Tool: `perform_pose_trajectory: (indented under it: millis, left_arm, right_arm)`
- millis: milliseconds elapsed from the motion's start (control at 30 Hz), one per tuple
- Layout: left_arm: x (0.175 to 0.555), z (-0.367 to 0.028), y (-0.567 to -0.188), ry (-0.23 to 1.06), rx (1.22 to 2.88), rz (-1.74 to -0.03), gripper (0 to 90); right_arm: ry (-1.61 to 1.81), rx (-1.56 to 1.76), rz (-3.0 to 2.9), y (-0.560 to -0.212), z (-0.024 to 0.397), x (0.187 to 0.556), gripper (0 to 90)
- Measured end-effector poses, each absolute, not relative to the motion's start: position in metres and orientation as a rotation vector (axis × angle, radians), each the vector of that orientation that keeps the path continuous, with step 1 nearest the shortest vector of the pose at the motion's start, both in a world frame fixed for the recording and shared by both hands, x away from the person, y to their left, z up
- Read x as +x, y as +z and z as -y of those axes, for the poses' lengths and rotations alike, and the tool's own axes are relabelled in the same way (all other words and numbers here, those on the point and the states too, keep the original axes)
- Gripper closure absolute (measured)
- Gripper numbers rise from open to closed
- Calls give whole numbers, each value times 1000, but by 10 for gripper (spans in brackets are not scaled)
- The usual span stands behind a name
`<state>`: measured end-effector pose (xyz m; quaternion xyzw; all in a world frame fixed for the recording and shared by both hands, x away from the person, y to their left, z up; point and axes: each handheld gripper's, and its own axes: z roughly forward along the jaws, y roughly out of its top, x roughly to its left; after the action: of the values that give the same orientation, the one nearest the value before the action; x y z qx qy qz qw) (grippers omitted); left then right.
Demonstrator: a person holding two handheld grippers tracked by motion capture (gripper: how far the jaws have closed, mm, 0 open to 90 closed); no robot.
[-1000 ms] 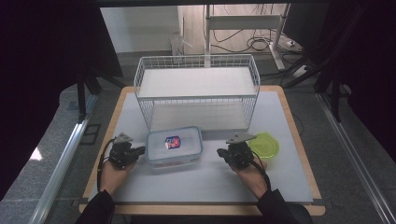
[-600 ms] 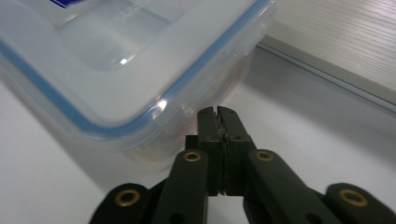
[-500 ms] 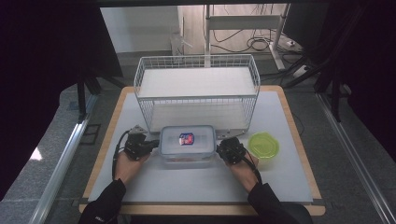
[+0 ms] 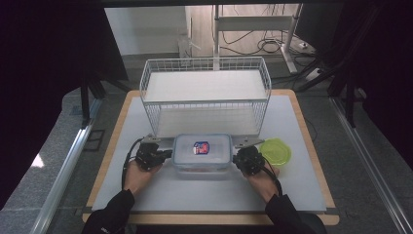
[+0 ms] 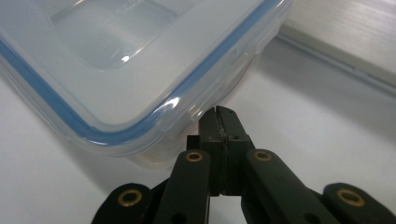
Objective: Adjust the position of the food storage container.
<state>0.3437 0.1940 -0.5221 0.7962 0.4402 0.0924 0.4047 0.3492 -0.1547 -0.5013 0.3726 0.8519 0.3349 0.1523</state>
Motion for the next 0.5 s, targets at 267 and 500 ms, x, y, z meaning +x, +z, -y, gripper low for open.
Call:
perform_pose_trajectory:
  millis: [267, 500]
  left_arm:
    - [331, -187, -521, 214, 2029, -1086, 900]
    - [346, -182, -525, 293, 2047, -1121, 900]
  right_arm:
    - [936, 1071, -2456, -503, 164, 339, 900]
    - [891, 1107, -2415, -503, 161, 343, 900]
